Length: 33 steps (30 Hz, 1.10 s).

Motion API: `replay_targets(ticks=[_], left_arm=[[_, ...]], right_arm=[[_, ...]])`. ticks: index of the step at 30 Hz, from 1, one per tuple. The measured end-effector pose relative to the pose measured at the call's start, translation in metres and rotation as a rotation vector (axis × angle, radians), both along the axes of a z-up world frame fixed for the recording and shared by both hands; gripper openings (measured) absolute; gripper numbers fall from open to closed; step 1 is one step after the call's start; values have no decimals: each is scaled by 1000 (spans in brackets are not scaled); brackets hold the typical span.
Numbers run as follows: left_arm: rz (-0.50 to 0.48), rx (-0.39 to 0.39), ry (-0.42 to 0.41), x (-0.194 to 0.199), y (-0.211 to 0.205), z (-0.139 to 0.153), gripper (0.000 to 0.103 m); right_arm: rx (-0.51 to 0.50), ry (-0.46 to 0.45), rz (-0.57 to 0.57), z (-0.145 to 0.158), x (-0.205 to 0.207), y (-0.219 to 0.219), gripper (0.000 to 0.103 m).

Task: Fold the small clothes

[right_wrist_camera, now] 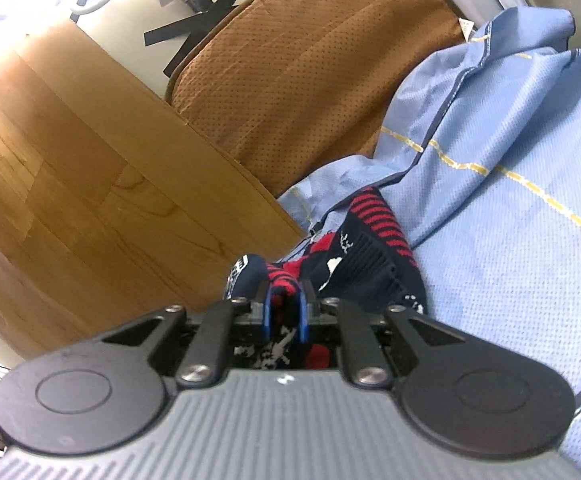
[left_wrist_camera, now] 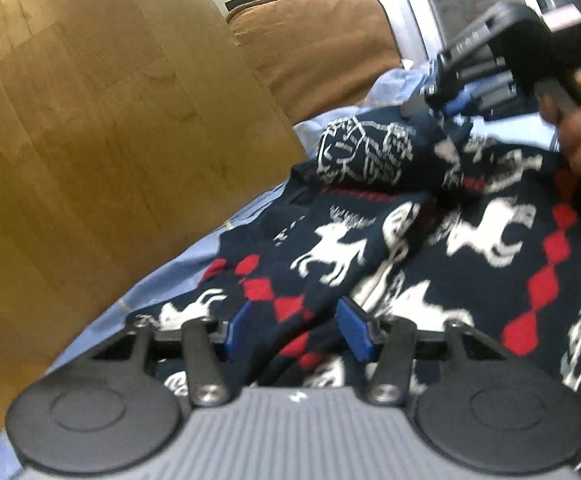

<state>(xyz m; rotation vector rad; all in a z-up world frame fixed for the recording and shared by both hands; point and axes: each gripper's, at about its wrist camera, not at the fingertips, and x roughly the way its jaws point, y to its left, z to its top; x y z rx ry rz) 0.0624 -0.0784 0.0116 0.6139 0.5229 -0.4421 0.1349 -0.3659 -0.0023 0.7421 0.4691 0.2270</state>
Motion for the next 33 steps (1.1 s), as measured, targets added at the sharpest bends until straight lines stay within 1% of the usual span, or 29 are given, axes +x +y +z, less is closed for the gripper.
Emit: replay_targets(ticks=[4, 7, 8, 10, 11, 12, 13, 16, 20, 22, 25, 26, 27, 28, 29, 30, 32, 33], left_arm=[[-23, 57, -30, 1, -5, -3, 49], [-37, 74, -33, 6, -14, -5, 48], [-47, 85, -37, 7, -17, -7, 46], [-68, 128, -61, 7, -27, -13, 38], [-78, 133, -57, 8, -29, -15, 21], [-84, 128, -39, 9, -30, -15, 9], [-76, 123, -39, 10, -29, -14, 8], [-63, 123, -104, 3, -17, -1, 8], [-6, 145, -175, -7, 15, 21, 8], [27, 166, -167, -6, 28, 18, 8], [26, 216, -100, -6, 32, -5, 11], [5, 241, -87, -10, 30, -14, 13], [-14, 267, -94, -15, 26, -22, 12], [-25, 296, -126, -21, 22, -28, 11], [-30, 318, -147, -24, 19, -30, 11], [-24, 320, -152, -25, 19, -29, 13], [4, 287, -140, -23, 22, -23, 13], [20, 275, -138, -22, 25, -20, 13]], right_arm=[[8, 6, 0, -1, 0, -1, 16], [13, 9, 1, -1, 0, -1, 16], [15, 10, 1, -1, 0, -2, 16], [18, 12, 1, -2, 0, -2, 16], [19, 13, -1, -2, 0, -1, 16], [19, 12, -1, -2, 0, -1, 16], [17, 10, 1, -1, -1, -1, 16], [-1, -6, 16, 2, -3, 3, 16], [-37, -40, 41, 7, -6, 12, 16], [-43, -51, 55, 8, -7, 16, 16], [-76, -66, 115, 10, -8, 27, 16], [-96, -81, 152, 11, -8, 33, 16], [-124, -98, 204, 13, -9, 42, 16], [-172, -104, 252, 14, -10, 53, 16], [-243, -97, 287, 14, -10, 66, 16], [-340, -71, 323, 11, -10, 82, 17], [-528, -28, 372, 1, -10, 112, 18], [-577, -55, 368, 4, -14, 119, 20]])
